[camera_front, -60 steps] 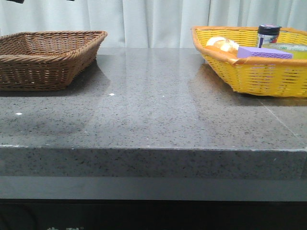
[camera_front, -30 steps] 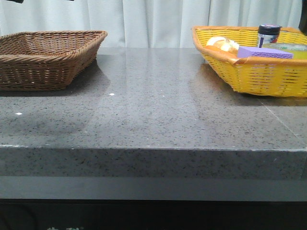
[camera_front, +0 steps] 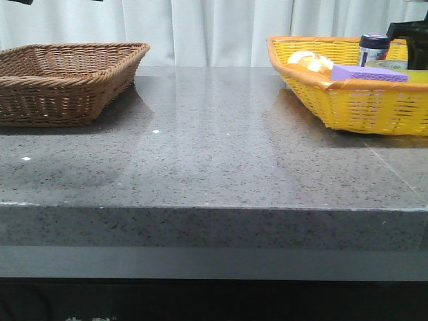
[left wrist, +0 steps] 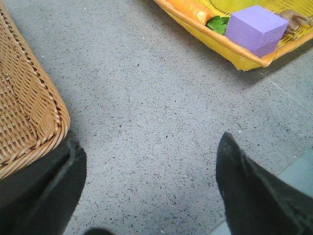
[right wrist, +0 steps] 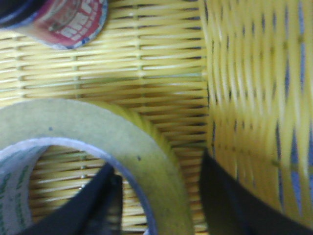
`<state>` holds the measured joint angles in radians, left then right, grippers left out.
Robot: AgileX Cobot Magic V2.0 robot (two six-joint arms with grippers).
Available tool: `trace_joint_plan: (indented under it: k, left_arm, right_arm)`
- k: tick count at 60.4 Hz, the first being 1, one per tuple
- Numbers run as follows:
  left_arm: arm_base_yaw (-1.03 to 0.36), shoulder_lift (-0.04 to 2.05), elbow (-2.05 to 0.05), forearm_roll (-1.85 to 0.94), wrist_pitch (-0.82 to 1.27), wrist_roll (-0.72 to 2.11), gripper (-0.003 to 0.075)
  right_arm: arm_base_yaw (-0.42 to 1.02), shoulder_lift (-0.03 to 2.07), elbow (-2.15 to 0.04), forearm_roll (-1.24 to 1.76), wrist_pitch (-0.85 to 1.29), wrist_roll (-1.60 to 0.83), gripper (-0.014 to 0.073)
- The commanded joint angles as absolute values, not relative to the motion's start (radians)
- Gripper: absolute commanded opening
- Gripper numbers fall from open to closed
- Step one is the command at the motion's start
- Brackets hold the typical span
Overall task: Transfer tape with both arms
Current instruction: 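Lower the right gripper into the yellow basket and grasp the yellow tape roll, then lift the tape roll and carry it with the right gripper toward the table center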
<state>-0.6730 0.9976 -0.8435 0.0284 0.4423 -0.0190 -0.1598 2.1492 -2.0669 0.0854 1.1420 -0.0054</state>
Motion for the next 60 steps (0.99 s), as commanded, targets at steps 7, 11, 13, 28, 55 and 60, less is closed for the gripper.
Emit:
trace_joint_plan:
  k: [7,11,13,28,55,60]
  left_arm:
    - [-0.683,0.988,-0.88,0.022,0.374,-0.018,0.0545]
    - [-0.683,0.988,-0.88,0.022,0.374,-0.018,0.0545]
    - [-0.683,0.988,-0.88,0.022,0.374,-0.018,0.0545]
    - [-0.683,0.988,-0.88,0.022,0.374,-0.018,0.0545]
    - [-0.683,0.988,-0.88,0.022,0.374,-0.018,0.0545]
    - [-0.683,0.99,-0.88,0.022,0.374,-0.018,0.0545]
  right_arm:
    - [-0.168,2.083,-2.116,0.095,1.137,-0.018,0.0152]
    - [-0.168,2.077,-2.126,0.095,1.15,-0.018,0.0152]
    - [-0.168,2.076,-2.133,0.095,1.159,-0.018,0.0152]
    - [-0.163,2.018,-2.173,0.103,1.207,-0.018,0.0152]
    - [0.031,1.858,-2.172,0.117,1.162,-0.022,0.0152]
    - [0.1,1.846,-2.172,0.117,1.163,-0.036,0.0152]
